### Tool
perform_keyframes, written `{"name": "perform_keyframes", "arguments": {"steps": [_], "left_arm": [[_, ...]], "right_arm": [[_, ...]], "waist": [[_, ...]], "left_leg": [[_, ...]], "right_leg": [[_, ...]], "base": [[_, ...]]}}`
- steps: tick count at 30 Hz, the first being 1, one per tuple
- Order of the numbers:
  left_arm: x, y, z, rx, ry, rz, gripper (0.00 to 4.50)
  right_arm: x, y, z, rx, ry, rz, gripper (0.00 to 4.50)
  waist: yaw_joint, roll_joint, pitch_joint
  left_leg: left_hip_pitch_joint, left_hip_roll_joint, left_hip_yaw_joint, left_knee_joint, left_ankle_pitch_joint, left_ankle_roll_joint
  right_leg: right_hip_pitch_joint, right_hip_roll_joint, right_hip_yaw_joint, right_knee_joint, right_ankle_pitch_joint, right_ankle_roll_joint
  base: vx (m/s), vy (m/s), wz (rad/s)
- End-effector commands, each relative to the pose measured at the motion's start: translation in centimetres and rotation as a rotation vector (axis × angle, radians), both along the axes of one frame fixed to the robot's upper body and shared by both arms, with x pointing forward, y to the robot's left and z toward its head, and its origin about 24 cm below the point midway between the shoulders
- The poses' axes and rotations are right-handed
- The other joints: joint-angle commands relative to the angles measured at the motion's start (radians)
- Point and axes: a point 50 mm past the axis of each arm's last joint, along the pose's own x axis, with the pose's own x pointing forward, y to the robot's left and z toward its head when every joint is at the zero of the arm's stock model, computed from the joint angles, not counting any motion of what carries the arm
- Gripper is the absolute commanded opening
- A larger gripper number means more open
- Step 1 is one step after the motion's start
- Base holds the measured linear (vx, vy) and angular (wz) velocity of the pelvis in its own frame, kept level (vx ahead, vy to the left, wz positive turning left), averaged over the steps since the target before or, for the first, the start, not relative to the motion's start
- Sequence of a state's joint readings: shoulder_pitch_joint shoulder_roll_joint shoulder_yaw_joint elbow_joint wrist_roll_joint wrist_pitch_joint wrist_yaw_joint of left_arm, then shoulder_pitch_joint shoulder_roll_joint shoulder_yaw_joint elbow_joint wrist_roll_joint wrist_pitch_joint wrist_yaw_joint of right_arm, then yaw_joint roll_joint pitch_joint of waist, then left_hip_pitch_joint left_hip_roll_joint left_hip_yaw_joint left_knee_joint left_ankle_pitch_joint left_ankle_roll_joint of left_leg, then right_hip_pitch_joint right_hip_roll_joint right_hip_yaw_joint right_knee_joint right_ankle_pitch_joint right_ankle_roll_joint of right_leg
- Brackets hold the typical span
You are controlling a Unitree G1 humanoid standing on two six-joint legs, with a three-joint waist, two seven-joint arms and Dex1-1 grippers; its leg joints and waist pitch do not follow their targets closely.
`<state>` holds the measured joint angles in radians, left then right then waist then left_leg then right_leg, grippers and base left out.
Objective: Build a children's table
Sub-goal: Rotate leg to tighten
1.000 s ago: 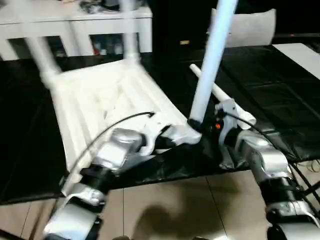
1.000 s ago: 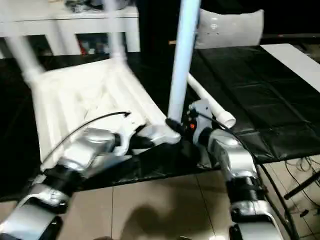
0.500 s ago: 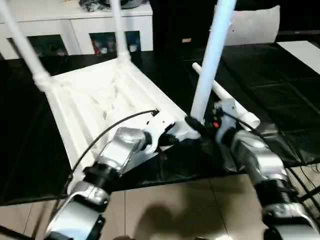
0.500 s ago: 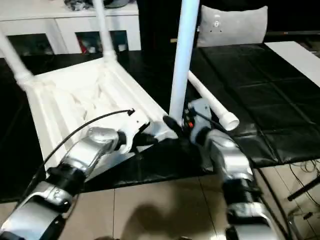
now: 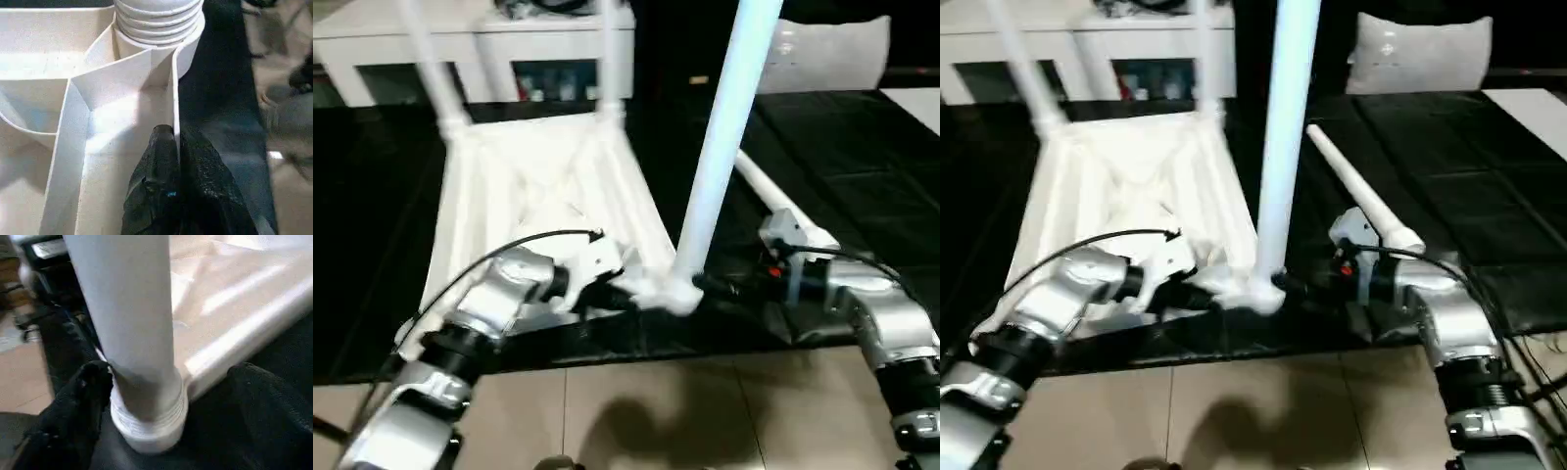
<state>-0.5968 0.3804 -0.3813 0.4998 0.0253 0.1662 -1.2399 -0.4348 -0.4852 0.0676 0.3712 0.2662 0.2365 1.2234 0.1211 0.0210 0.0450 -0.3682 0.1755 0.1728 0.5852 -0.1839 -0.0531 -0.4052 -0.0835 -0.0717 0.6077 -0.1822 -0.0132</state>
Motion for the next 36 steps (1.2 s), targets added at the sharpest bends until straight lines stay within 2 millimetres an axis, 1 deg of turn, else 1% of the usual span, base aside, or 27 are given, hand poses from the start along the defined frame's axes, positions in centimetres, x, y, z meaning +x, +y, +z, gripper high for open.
{"name": "perform_keyframes", "arguments": {"steps": [1, 2, 3, 4, 6, 7, 8, 9, 11, 12, 13, 14, 15, 18, 22, 23, 24, 27, 28, 29, 30, 31, 32, 33, 34, 35, 36], "left_arm": [[-1.1, -1.0, -0.5, 0.049, 0.033, -0.154, 0.0], [-1.3, -0.9, -0.5, 0.061, 0.039, -0.183, 0.0], [-1.3, -0.9, -0.5, 0.063, 0.04, -0.187, 0.0], [-1.3, -0.8, -0.4, 0.063, 0.041, -0.194, 0.0], [-1.5, -0.8, -0.4, 0.062, 0.05, -0.212, 0.0], [-1.5, -0.8, -0.4, 0.061, 0.053, -0.219, 0.0], [-1.5, -0.8, -0.3, 0.061, 0.053, -0.22, 0.0], [-1.5, -0.8, -0.3, 0.062, 0.052, -0.221, 0.0], [-1.5, -0.8, -0.3, 0.064, 0.05, -0.222, 0.0], [-1.4, -0.8, -0.3, 0.064, 0.048, -0.221, 0.0], [-1.4, -0.8, -0.3, 0.064, 0.046, -0.221, 0.0], [-1.3, -0.8, -0.3, 0.064, 0.046, -0.22, 0.0], [-1.3, -0.9, -0.3, 0.062, 0.046, -0.218, 0.0], [-1.3, -0.9, -0.3, 0.046, 0.057, -0.208, 0.0], [-1.3, -1.0, -0.4, 0.016, 0.08, -0.162, 0.0], [-1.1, -1.2, -0.4, 0.007, 0.088, -0.116, 0.0], [-0.9, -1.3, -0.4, 0.002, 0.091, -0.088, 0.0], [-0.5, -1.5, -0.4, -0.009, 0.09, -0.023, 0.0], [-0.1, -2.0, -0.3, -0.031, 0.088, 0.05, 0.0], [0.2, -2.4, -0.2, -0.047, 0.089, 0.096, 0.0], [0.5, -2.7, 0.0, -0.063, 0.095, 0.141, 0.0], [1.0, -3.5, 0.2, -0.094, 0.106, 0.22, 0.0], [1.2, -3.8, 0.3, -0.107, 0.108, 0.249, 0.0], [1.5, -4.4, 0.5, -0.127, 0.108, 0.294, 0.0], [1.7, -4.7, 0.6, -0.138, 0.106, 0.32, 0.0], [2.1, -5.1, 0.7, -0.159, 0.099, 0.366, 0.0], [2.6, -5.7, 0.9, -0.188, 0.089, 0.428, 0.0]], "right_arm": [[-0.4, 0.5, 0.3, 0.004, 0.019, 0.09, 3.73], [-0.6, 0.7, 0.2, 0.001, 0.039, 0.136, 3.73], [-0.7, 0.8, 0.2, 0.001, 0.043, 0.145, 3.49], [-0.8, 0.9, 0.1, 0.007, 0.051, 0.162, 3.44], [-0.9, 1.2, 0.1, 0.024, 0.068, 0.187, 3.43], [-0.9, 1.3, 0.1, 0.03, 0.077, 0.198, 3.37], [-1.0, 1.5, 0.1, 0.033, 0.089, 0.207, 3.16], [-1.1, 1.6, 0.0, 0.033, 0.1, 0.217, 3.04], [-1.2, 1.6, -0.2, 0.032, 0.114, 0.228, 3.0], [-1.2, 1.6, -0.2, 0.034, 0.121, 0.232, 2.89], [-1.2, 1.6, -0.2, 0.036, 0.125, 0.235, 2.6], [-1.3, 1.6, -0.2, 0.039, 0.132, 0.239, 2.56], [-1.3, 1.6, -0.2, 0.042, 0.139, 0.241, 2.56], [-1.5, 1.6, -0.2, 0.071, 0.161, 0.245, 2.22], [-1.7, 2.0, -0.2, 0.108, 0.173, 0.233, 2.15], [-1.6, 2.2, -0.3, 0.114, 0.17, 0.196, 2.13], [-1.5, 2.4, -0.4, 0.111, 0.168, 0.168, 2.13], [-1.1, 2.7, -0.6, 0.094, 0.15, 0.099, 2.11], [-0.2, 3.1, -0.8, 0.08, 0.124, -0.007, 2.11], [0.5, 3.2, -1.0, 0.065, 0.11, -0.091, 2.11], [1.0, 3.3, -1.2, 0.061, 0.107, -0.16, 2.1], [1.9, 3.7, -1.4, 0.061, 0.105, -0.281, 2.07], [2.3, 3.8, -1.5, 0.058, 0.106, -0.325, 2.07], [2.8, 3.9, -1.7, 0.044, 0.104, -0.394, 2.06], [3.0, 4.0, -1.7, 0.033, 0.1, -0.431, 2.04], [3.4, 4.0, -1.9, 0.028, 0.105, -0.491, 2.04], [3.8, 4.1, -2.0, 0.016, 0.1, -0.563, 2.04]], "waist": [[-0.001, -0.013, -0.058], [0.004, -0.012, -0.058], [0.006, -0.012, -0.058], [0.009, -0.011, -0.057], [0.015, -0.012, -0.057], [0.018, -0.012, -0.057], [0.019, -0.014, -0.058], [0.019, -0.013, -0.057], [0.019, -0.014, -0.059], [0.019, -0.014, -0.059], [0.019, -0.015, -0.059], [0.019, -0.016, -0.059], [0.02, -0.015, -0.06], [0.02, -0.015, -0.06], [0.021, -0.016, -0.06], [0.022, -0.013, -0.06], [0.02, -0.015, -0.059], [0.014, -0.015, -0.055], [0.009, -0.017, -0.054], [0.009, -0.017, -0.053], [0.0, -0.018, -0.05], [-0.011, -0.02, -0.052], [-0.024, -0.018, -0.049], [-0.03, -0.02, -0.051], [-0.041, -0.021, -0.051], [-0.044, -0.022, -0.052], [-0.051, -0.021, -0.053]], "left_leg": [[0.009, 0.06, -0.01, -0.064, -0.185, 0.087], [0.01, 0.059, -0.01, -0.064, -0.192, 0.081], [0.011, 0.059, -0.01, -0.064, -0.193, 0.08], [0.011, 0.06, -0.01, -0.066, -0.196, 0.073], [0.015, 0.06, -0.009, -0.066, -0.213, 0.063], [0.015, 0.06, -0.01, -0.067, -0.213, 0.059], [0.012, 0.06, -0.011, -0.068, -0.207, 0.058], [0.012, 0.061, -0.011, -0.068, -0.206, 0.057], [0.01, 0.059, -0.012, -0.068, -0.199, 0.054], [0.01, 0.059, -0.012, -0.067, -0.198, 0.054], [0.01, 0.058, -0.011, -0.066, -0.196, 0.054], [0.009, 0.057, -0.011, -0.066, -0.191, 0.055], [0.009, 0.058, -0.011, -0.066, -0.187, 0.055], [0.009, 0.057, -0.011, -0.065, -0.181, 0.056], [0.009, 0.057, -0.01, -0.065, -0.178, 0.055], [0.009, 0.057, -0.011, -0.065, -0.178, 0.054], [0.008, 0.056, -0.011, -0.065, -0.176, 0.051], [0.008, 0.054, -0.014, -0.069, -0.214, 0.035], [0.009, 0.054, -0.014, -0.071, -0.223, 0.023], [0.011, 0.053, -0.015, -0.072, -0.23, 0.019], [0.008, 0.048, -0.018, -0.074, -0.245, 0.006], [0.007, 0.047, -0.02, -0.076, -0.247, -0.005], [0.005, 0.044, -0.021, -0.075, -0.261, -0.012], [0.005, 0.043, -0.022, -0.074, -0.261, -0.015], [-0.003, 0.041, -0.024, -0.075, -0.25, -0.015], [-0.005, 0.041, -0.025, -0.075, -0.249, -0.011], [-0.002, 0.039, -0.022, -0.072, -0.247, 0.0]], "right_leg": [[0.05, -0.069, 0.046, -0.074, -0.21, -0.235], [0.051, -0.069, 0.046, -0.074, -0.217, -0.235], [0.051, -0.069, 0.047, -0.074, -0.218, -0.234], [0.05, -0.07, 0.047, -0.075, -0.227, -0.232], [0.047, -0.072, 0.049, -0.078, -0.252, -0.227], [0.049, -0.073, 0.05, -0.078, -0.259, -0.223], [0.05, -0.073, 0.049, -0.075, -0.254, -0.22], [0.05, -0.073, 0.049, -0.075, -0.254, -0.219], [0.051, -0.073, 0.048, -0.074, -0.247, -0.217], [0.051, -0.073, 0.048, -0.075, -0.246, -0.216], [0.051, -0.073, 0.048, -0.075, -0.243, -0.216], [0.052, -0.073, 0.048, -0.074, -0.242, -0.215], [0.052, -0.074, 0.048, -0.074, -0.242, -0.214], [0.052, -0.072, 0.048, -0.074, -0.239, -0.213], [0.052, -0.072, 0.048, -0.074, -0.239, -0.21], [0.052, -0.073, 0.048, -0.074, -0.241, -0.21], [0.052, -0.072, 0.048, -0.073, -0.239, -0.21], [0.05, -0.075, 0.047, -0.084, -0.326, -0.189], [0.049, -0.076, 0.048, -0.086, -0.36, -0.176], [0.047, -0.075, 0.047, -0.089, -0.379, -0.171], [0.049, -0.075, 0.044, -0.093, -0.421, -0.158], [0.05, -0.075, 0.042, -0.094, -0.444, -0.144], [0.048, -0.074, 0.04, -0.097, -0.471, -0.138], [0.049, -0.076, 0.04, -0.099, -0.478, -0.134], [0.054, -0.073, 0.037, -0.098, -0.468, -0.129], [0.056, -0.073, 0.037, -0.099, -0.461, -0.127], [0.052, -0.071, 0.038, -0.101, -0.439, -0.131]], "base": [[0.0, 0.0, 0.0], [0.0, 0.0, 0.0], [0.0, 0.0, 0.0], [0.0, 0.0, 0.0], [0.0, 0.0, 0.0], [0.0, 0.0, 0.0], [0.0, 0.0, 0.0], [0.0, 0.0, 0.0], [0.0, 0.0, 0.0], [0.0, 0.0, 0.0], [0.0, 0.0, 0.0], [0.0, 0.0, 0.0], [0.0, 0.0, 0.0], [0.0, 0.0, 0.0], [0.0, 0.0, 0.0], [0.0, 0.0, 0.0], [0.0, 0.0, 0.0], [0.0, 0.0, 0.0], [0.0, 0.0, 0.0], [0.0, 0.0, 0.0], [0.0, 0.0, 0.0], [0.0, 0.0, 0.0], [0.0, 0.0, 0.0], [0.0, 0.0, 0.0], [0.0, 0.0, 0.0], [0.0, 0.0, 0.0], [0.0, 0.0, 0.0]]}}
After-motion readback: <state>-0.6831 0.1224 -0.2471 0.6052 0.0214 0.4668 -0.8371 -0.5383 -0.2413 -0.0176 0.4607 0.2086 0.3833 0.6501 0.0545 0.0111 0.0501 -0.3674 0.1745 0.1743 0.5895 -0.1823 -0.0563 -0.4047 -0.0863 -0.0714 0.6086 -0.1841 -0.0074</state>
